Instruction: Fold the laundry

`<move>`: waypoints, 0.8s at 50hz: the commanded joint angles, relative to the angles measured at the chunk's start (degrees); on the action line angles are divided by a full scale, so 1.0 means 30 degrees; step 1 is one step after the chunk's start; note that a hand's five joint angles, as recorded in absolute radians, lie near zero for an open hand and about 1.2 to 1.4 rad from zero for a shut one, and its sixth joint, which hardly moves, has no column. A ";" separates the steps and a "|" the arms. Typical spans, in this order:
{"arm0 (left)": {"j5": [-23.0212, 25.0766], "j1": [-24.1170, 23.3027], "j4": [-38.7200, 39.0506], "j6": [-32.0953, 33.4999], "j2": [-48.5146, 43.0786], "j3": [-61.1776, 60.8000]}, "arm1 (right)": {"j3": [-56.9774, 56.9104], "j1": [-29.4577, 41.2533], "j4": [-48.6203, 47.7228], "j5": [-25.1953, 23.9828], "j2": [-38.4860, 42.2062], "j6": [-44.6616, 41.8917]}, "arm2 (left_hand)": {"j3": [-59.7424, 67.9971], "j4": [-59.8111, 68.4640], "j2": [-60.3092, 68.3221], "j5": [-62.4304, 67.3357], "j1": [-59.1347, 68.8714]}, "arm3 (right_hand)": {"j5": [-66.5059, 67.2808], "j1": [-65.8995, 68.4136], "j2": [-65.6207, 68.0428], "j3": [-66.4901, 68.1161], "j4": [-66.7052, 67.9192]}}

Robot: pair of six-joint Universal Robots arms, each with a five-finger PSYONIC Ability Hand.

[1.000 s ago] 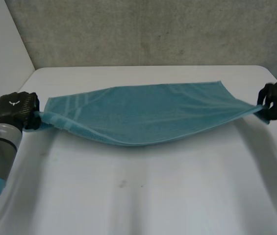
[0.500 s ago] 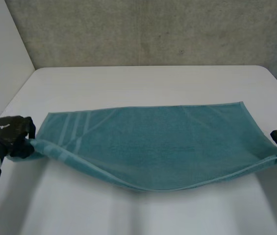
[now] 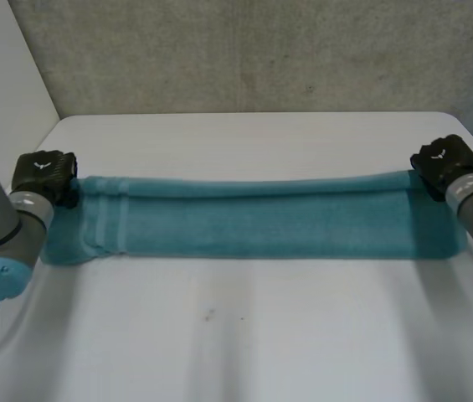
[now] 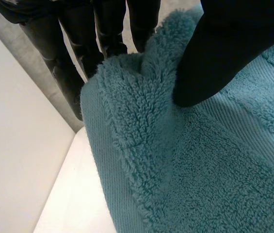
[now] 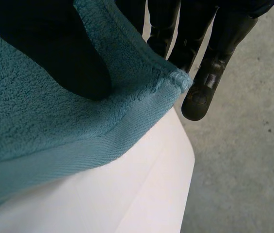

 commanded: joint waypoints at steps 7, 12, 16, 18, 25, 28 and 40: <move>0.0152 -0.0725 0.0302 0.1103 -0.4145 0.4222 | -0.8594 0.1545 -0.0239 0.1659 0.6651 -0.0111 | -0.5030 -0.5087 -0.5189 -0.4146 -0.3317 | -0.6126 -0.2373 -0.6342 -0.6538 -0.6635; 0.0006 -0.0871 0.0830 0.1686 -0.4351 0.4077 | -0.9181 0.1925 -0.0471 0.2857 0.7005 0.0093 | -1.9438 -1.9495 -1.9597 -1.8554 -1.7724 | -1.8943 -1.5190 -1.9159 -1.9354 -1.9452; -0.0111 -0.1106 0.0860 0.2333 -0.3972 0.3755 | -0.8366 0.1956 -0.0970 0.3095 0.6453 0.1055 | -1.9438 -1.9495 -1.9597 -1.8554 -1.7724 | -1.8943 -1.5190 -1.9159 -1.9354 -1.9452; -0.0141 -0.1135 0.0802 0.2421 -0.3562 0.3492 | -0.7691 0.1927 -0.1000 0.3096 0.5545 0.1935 | -1.9438 -1.9495 -1.9597 -1.8554 -1.7724 | -1.8943 -1.5190 -1.9159 -1.9354 -1.9452; -0.0024 -0.1136 0.0860 0.2363 -0.0373 0.1150 | -0.3327 0.1663 -0.0942 0.2862 0.0096 0.7120 | -1.9438 -1.9495 -1.9597 -1.8554 -1.7724 | -1.8943 -1.5190 -1.9159 -1.9354 -1.9452; -0.0053 -0.1106 0.0831 0.2275 0.0538 0.0562 | -0.1544 0.1517 -0.0738 0.2716 -0.1804 0.8467 | -1.9438 -1.9495 -1.9597 -1.8554 -1.7724 | -1.8943 -1.5190 -1.9159 -1.9354 -1.9452; 0.0035 -0.0872 0.0480 0.2216 0.3763 -0.2016 | 0.5603 -0.0590 -0.0386 0.0026 -0.8018 0.9000 | -1.9199 -1.9256 -1.9358 -1.8315 -1.7486 | -1.8943 -1.5190 -1.9159 -1.9354 -1.9452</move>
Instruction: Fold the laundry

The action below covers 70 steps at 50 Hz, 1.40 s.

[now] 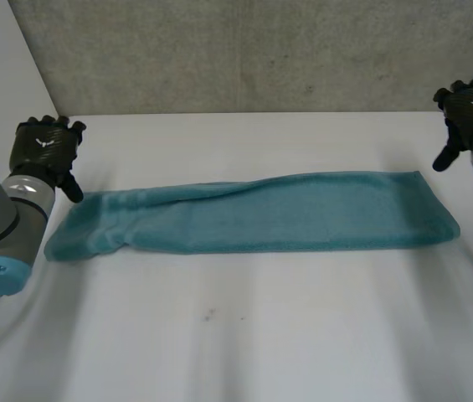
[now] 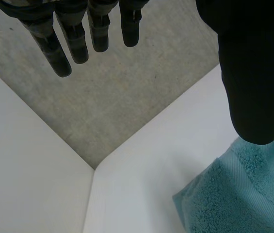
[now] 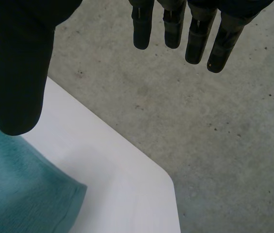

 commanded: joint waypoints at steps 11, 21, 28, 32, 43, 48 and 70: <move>0.1246 0.0805 -0.1624 0.0037 0.1467 -0.1580 | 0.8872 -0.3556 0.0900 -0.4121 -0.4532 0.0010 | 1.1924 1.2124 1.2113 1.1836 1.2345 | -0.0692 -0.0074 -0.0318 -0.0202 -0.0570; 0.7079 0.1099 -0.5458 -0.0050 -0.2222 0.2810 | 0.9695 -0.3704 -0.0361 -0.4474 -0.2423 -0.0283 | 1.1759 1.1959 1.1948 1.1671 1.2180 | 0.0207 0.0826 0.0582 0.0698 0.0330; 0.7403 0.0836 -0.8389 -0.0051 -0.5441 0.6968 | 0.9695 -0.3646 -0.0537 -0.4503 -0.2042 -0.0254 | 1.1646 1.1846 1.1835 1.1558 1.2067 | 0.0151 0.0770 0.0526 0.0641 0.0274; 0.7402 0.0660 -0.8743 -0.0051 -0.6530 0.8174 | 0.9899 -0.3616 -0.0741 -0.4474 -0.2042 -0.0312 | 1.1701 1.1901 1.1891 1.1614 1.2123 | 0.0151 0.0770 0.0526 0.0641 0.0274; 0.6994 0.0162 -0.8627 -0.0050 -0.8405 1.0136 | 0.9929 -0.3616 -0.0800 -0.4415 -0.1983 -0.0371 | -0.0817 -0.0617 -0.0628 -0.0905 -0.0396 | 0.0151 0.0770 0.0526 0.0641 0.0274; 0.5560 0.0016 -0.7808 -0.0109 -0.8174 1.0170 | 0.9988 -0.3616 -0.0800 -0.4386 -0.1954 -0.0342 | -0.0817 -0.0617 -0.0628 -0.0905 -0.0396 | -0.0017 0.0602 0.0358 0.0474 0.0106; 0.4473 -0.0337 -0.5258 -0.0197 -0.0119 -0.0606 | 0.8671 -0.3792 -0.2353 -0.5909 -0.1107 -0.0459 | -0.0817 -0.0617 -0.0628 -0.0905 -0.0396 | 0.4019 0.4637 0.4393 0.4509 0.4141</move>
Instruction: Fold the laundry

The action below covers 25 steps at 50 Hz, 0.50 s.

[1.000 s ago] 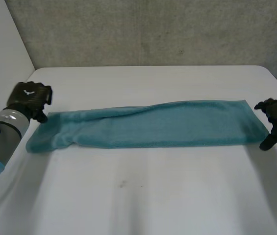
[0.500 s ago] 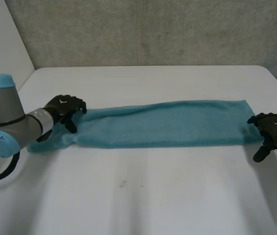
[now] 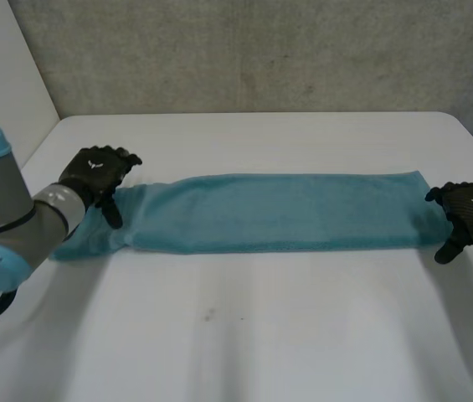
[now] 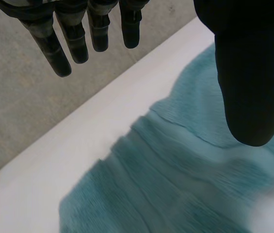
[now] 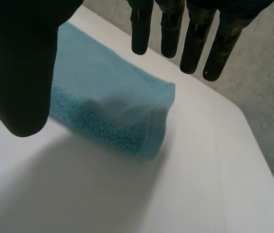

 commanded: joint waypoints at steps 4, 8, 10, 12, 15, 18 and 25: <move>0.0010 0.0228 0.0468 -0.0114 0.2427 -0.4546 | -0.1626 -0.0058 -0.0268 -0.1024 0.1693 -0.0052 | -0.0790 -0.0605 -0.0584 -0.0952 -0.0610 | 0.3748 0.4692 0.3683 0.3679 0.3685; -0.0020 0.0198 0.1460 -0.0114 0.2515 -0.5396 | -0.2065 -0.0058 -0.0297 -0.1054 0.2513 -0.0169 | -0.0790 -0.0605 -0.0584 -0.0952 -0.0610 | 0.4703 0.5647 0.4638 0.4634 0.4640; -0.0049 0.0198 0.1641 -0.0143 0.2515 -0.5487 | -0.2300 -0.0058 -0.0326 -0.1025 0.2893 -0.0402 | -0.0790 -0.0605 -0.0584 -0.0952 -0.0610 | 0.5096 0.6039 0.5031 0.5026 0.5032; -0.0078 0.0082 0.2165 -0.0375 0.2573 -0.5778 | -0.2535 -0.0058 -0.0327 -0.0995 0.3306 -0.0609 | -0.0790 -0.0605 -0.0584 -0.0952 -0.0610 | 0.5771 0.6714 0.5706 0.5701 0.5707; -0.0167 0.0023 0.2346 -0.0553 0.2603 -0.5840 | -0.2944 -0.0087 -0.0297 -0.1025 0.3832 -0.0989 | -0.0790 -0.0605 -0.0584 -0.0952 -0.0610 | 0.6611 0.7555 0.6546 0.6542 0.6548; -0.0633 -0.0036 0.2434 -0.1166 0.2632 -0.5898 | -0.3033 -0.0117 -0.0297 -0.0966 0.3979 -0.1106 | -0.0790 -0.0605 -0.0584 -0.0952 -0.0610 | 0.7948 0.8892 0.7883 0.7878 0.7885; -0.0958 -0.0036 0.2463 -0.1579 0.2779 -0.5928 | -0.3091 -0.0146 -0.0356 -0.0907 0.4272 -0.1136 | -0.0790 -0.0605 -0.0584 -0.0952 -0.0610 | 0.8349 0.9293 0.8285 0.8280 0.8286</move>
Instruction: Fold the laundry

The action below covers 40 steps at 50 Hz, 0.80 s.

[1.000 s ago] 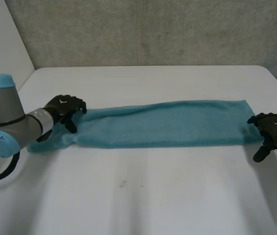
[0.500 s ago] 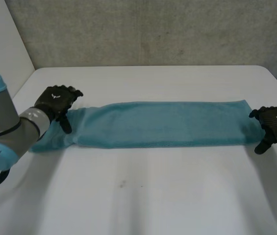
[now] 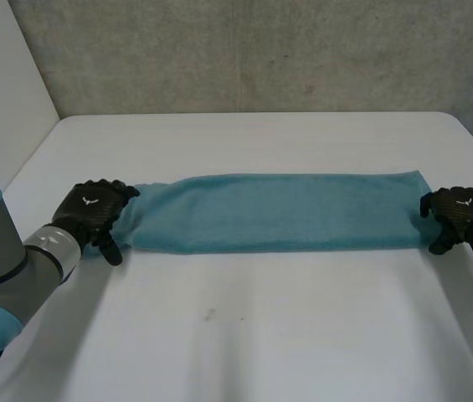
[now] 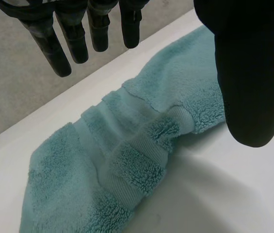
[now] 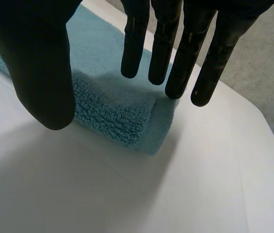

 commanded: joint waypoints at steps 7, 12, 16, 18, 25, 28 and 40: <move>-0.0322 -0.0012 -0.0021 -0.0420 0.0156 -0.0013 | -0.0151 0.0026 -0.0340 0.0092 0.0561 -0.0056 | -0.0790 -0.0605 -0.0584 -0.0946 -0.0610 | 0.3606 0.4842 0.3091 0.3001 0.3062; -0.0322 -0.0041 -0.0021 -0.0420 0.0156 -0.0013 | -0.0238 -0.0003 -0.0428 0.0122 0.0853 -0.0085 | -0.0790 -0.0605 -0.0584 -0.0946 -0.0610 | 0.4053 0.5290 0.3538 0.3448 0.3509; -0.0322 -0.0070 -0.0021 -0.0420 0.0156 -0.0013 | -0.0385 -0.0032 -0.0457 0.0122 0.0883 -0.0085 | -0.0790 -0.0605 -0.0584 -0.0946 -0.0610 | 0.9800 1.1036 0.9285 0.9195 0.9256; -0.0322 -0.0070 -0.0021 -0.0420 0.0156 -0.0013 | -0.0443 -0.0032 -0.0516 0.0180 0.0883 -0.0085 | -0.0790 -0.0605 -0.0584 -0.0946 -0.0610 | 1.4569 1.5806 1.4054 1.3964 1.4025; -0.0322 -0.0071 0.0008 -0.0420 0.0156 -0.0188 | -0.0648 -0.0529 -0.1511 0.1232 0.0854 -0.0406 | -0.0790 -0.0605 -0.0584 -0.0946 -0.0610 | 1.5025 1.6261 1.4510 1.4420 1.4481; -0.0322 -0.0070 0.0008 -0.0420 0.0156 -0.0189 | -0.1057 -0.1202 -0.1863 0.2781 0.0853 -0.1544 | -0.0790 -0.0605 -0.0584 -0.0946 -0.0610 | 1.5025 1.6261 1.4510 1.4420 1.4481; -0.0322 -0.0041 0.0008 -0.0420 0.0331 -0.0189 | -0.2550 -0.4452 -0.1600 0.5336 0.0737 -0.5644 | -0.0790 -0.0605 -0.0584 -0.0946 -0.0610 | 1.5025 1.6261 1.4510 1.4420 1.4481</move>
